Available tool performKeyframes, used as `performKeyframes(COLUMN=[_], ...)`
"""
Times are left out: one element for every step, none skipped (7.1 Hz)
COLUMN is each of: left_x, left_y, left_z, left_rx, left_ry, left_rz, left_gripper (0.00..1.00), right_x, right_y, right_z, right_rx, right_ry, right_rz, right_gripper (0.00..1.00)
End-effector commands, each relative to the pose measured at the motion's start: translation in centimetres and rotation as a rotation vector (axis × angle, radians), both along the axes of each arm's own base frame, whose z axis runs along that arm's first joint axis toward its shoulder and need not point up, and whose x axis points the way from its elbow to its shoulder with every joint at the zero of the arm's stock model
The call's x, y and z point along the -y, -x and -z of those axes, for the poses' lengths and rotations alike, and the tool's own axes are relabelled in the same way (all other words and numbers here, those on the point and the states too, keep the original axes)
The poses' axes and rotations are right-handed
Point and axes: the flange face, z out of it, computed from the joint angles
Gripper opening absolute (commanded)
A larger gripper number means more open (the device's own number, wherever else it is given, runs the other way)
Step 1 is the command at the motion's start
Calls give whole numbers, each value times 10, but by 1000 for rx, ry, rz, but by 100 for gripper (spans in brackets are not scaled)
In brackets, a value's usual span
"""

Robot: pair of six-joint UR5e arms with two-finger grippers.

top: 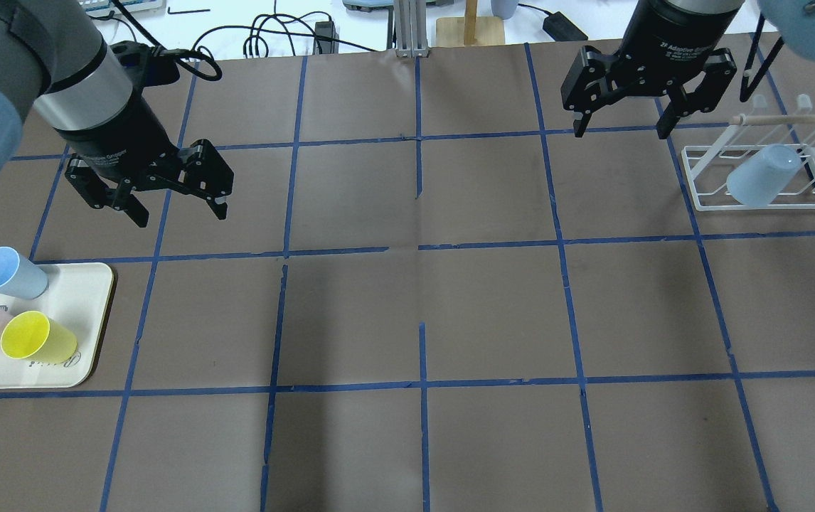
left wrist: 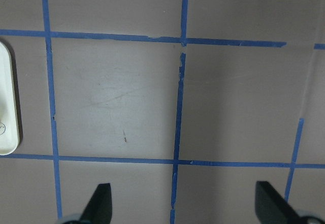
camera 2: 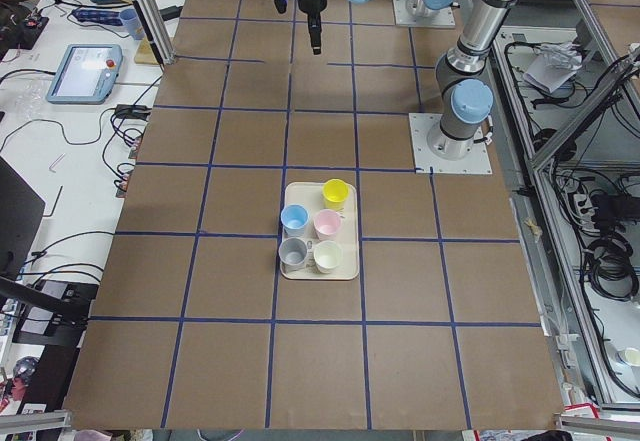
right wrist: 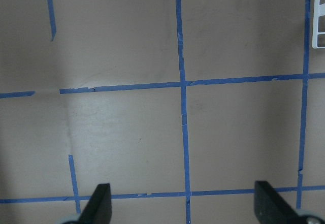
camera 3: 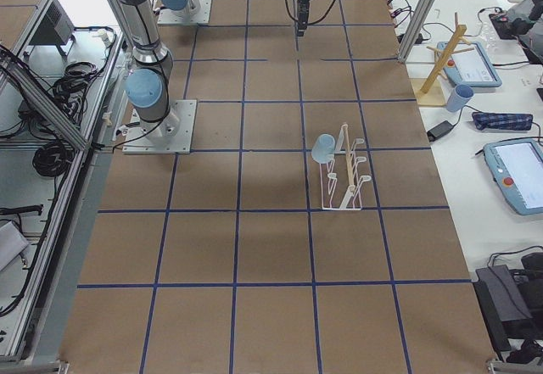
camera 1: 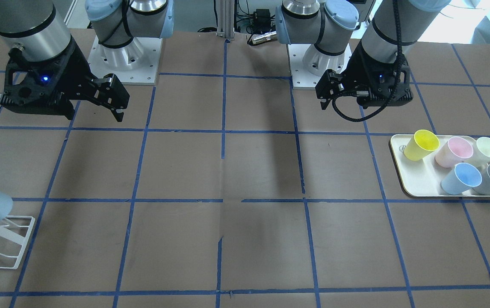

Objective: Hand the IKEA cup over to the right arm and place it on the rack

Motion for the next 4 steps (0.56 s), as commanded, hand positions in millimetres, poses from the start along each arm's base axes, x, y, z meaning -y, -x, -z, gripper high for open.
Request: performKeyframes(left_x=[0, 0, 0, 0], left_y=[0, 0, 0, 0], left_z=[0, 0, 1, 0], left_rx=[0, 0, 2, 2], left_ry=[0, 0, -2, 0], left_rz=[1, -1, -5, -4], left_gripper=[100, 100, 100, 100], right_x=[-1, -1, 0, -1], right_y=[-1, -1, 0, 0], right_z=[1, 1, 1, 1], right_rx=[-5, -5, -8, -8], right_ry=[6, 6, 4, 6], right_rz=[2, 3, 3, 3], right_gripper=[100, 100, 100, 100])
